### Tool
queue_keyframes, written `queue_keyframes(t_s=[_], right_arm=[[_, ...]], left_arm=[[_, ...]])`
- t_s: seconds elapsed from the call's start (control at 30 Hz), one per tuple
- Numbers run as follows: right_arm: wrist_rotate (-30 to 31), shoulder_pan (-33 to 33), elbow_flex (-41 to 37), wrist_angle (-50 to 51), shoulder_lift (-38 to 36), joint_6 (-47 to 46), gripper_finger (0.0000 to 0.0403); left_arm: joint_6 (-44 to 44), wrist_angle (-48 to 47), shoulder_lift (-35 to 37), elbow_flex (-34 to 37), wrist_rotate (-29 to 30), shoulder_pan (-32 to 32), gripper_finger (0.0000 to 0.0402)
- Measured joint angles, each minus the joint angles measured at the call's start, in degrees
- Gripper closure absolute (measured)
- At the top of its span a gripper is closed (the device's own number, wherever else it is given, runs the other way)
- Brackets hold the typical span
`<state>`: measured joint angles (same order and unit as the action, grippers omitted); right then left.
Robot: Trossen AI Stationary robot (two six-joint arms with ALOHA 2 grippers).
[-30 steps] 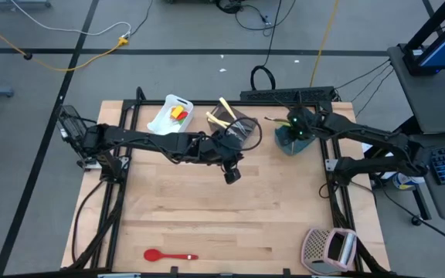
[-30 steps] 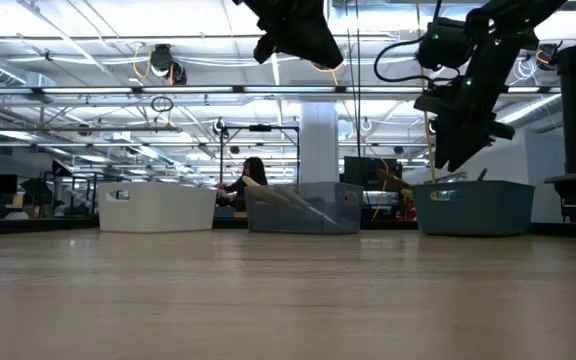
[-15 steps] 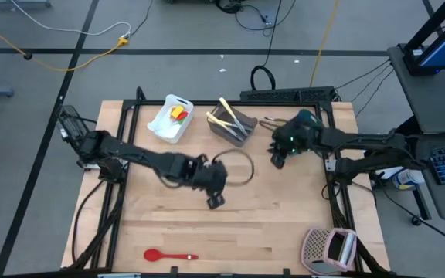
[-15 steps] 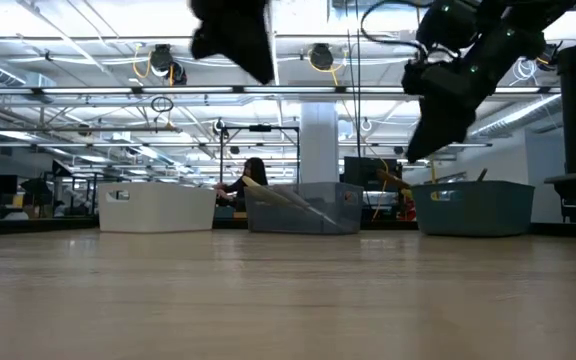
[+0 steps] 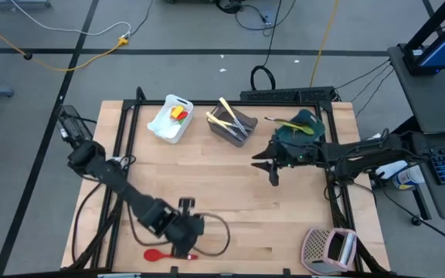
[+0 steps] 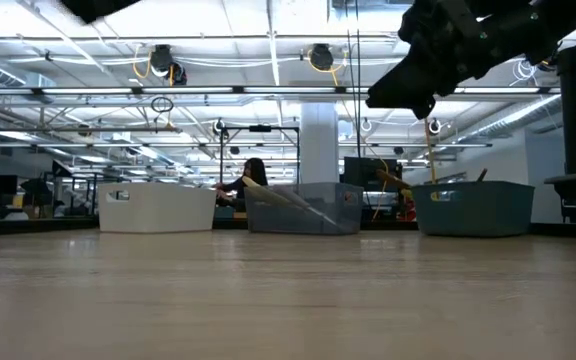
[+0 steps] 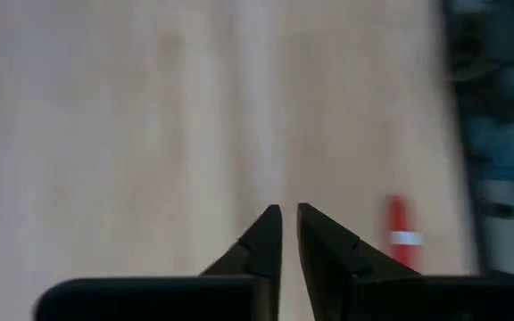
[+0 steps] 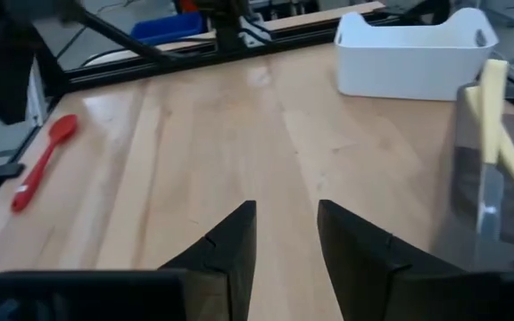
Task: Pick & Place Kitchen Items
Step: Put the red serving spoon into the blue bin
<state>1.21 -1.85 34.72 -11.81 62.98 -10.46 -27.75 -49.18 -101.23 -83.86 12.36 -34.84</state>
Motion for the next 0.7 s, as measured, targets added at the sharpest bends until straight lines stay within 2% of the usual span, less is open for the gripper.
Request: queue_keyframes(t_s=[0.27,0.43,0.6,0.7], right_arm=[[0.1,1.3,0.0,0.0,0.0,-0.6,0.0289],[0.1,1.3,0.0,0.0,0.0,0.4,0.0289],[0.2,1.3,0.0,0.0,0.0,0.8,0.0289],[0.2,1.3,0.0,0.0,0.0,0.7,0.0289]], left_arm=[[-9.0,15.6,0.0,11.5,-5.4,-3.0,0.0360],[-13.4,26.2,0.0,17.5,-11.1,-4.3,0.0360],[-13.0,25.3,0.0,19.4,-11.3,-6.5,0.0360],[-9.4,22.9,0.0,19.7,-11.3,-7.1,0.0360]])
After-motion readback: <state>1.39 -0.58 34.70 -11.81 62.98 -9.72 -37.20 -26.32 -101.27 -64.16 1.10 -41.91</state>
